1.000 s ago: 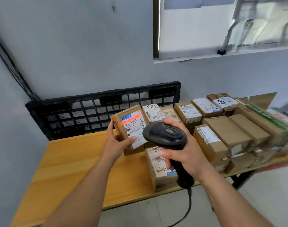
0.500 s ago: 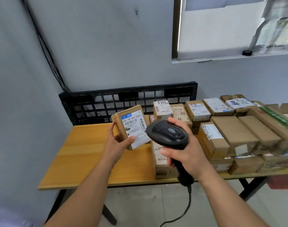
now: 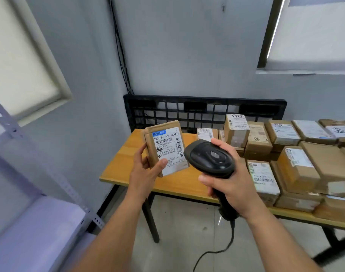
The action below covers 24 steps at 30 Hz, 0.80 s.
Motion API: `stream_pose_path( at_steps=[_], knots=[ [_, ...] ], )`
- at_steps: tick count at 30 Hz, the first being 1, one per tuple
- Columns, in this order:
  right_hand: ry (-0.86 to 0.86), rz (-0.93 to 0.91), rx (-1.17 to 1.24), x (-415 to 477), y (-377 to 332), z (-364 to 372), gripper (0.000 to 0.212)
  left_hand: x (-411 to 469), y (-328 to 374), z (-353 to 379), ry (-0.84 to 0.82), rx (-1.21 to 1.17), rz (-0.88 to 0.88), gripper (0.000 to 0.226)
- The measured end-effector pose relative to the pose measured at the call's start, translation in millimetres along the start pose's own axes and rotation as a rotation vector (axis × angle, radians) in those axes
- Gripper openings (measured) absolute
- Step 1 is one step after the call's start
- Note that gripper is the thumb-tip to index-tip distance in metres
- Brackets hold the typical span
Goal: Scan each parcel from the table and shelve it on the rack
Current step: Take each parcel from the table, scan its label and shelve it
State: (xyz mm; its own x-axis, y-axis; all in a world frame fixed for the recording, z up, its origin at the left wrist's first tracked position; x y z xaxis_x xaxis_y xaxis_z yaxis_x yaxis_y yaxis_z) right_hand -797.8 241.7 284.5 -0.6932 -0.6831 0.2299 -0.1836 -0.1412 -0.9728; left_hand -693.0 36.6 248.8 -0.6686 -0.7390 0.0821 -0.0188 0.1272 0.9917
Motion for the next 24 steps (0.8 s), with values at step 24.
stream_pose_path(
  at_steps=[24],
  knots=[
    [-0.191, 0.009, 0.043, -121, -45, 210, 0.086, -159, 3, -225, 0.201, 0.065, -0.004, 0.068]
  ],
)
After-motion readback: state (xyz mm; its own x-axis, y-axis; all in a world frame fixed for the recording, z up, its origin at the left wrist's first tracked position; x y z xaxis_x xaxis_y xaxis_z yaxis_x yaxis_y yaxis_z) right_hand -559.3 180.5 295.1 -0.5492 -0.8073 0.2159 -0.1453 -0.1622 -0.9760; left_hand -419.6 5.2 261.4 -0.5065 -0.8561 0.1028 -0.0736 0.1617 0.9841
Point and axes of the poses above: each hand's wrist, its own x-axis towards the middle knuckle, its own z-axis out of the palm, y = z × x, the point moved 3 cm from there along x, towards the middle knuckle, and after that the axes turned 3 degrees about z, right-handed, at the moved point
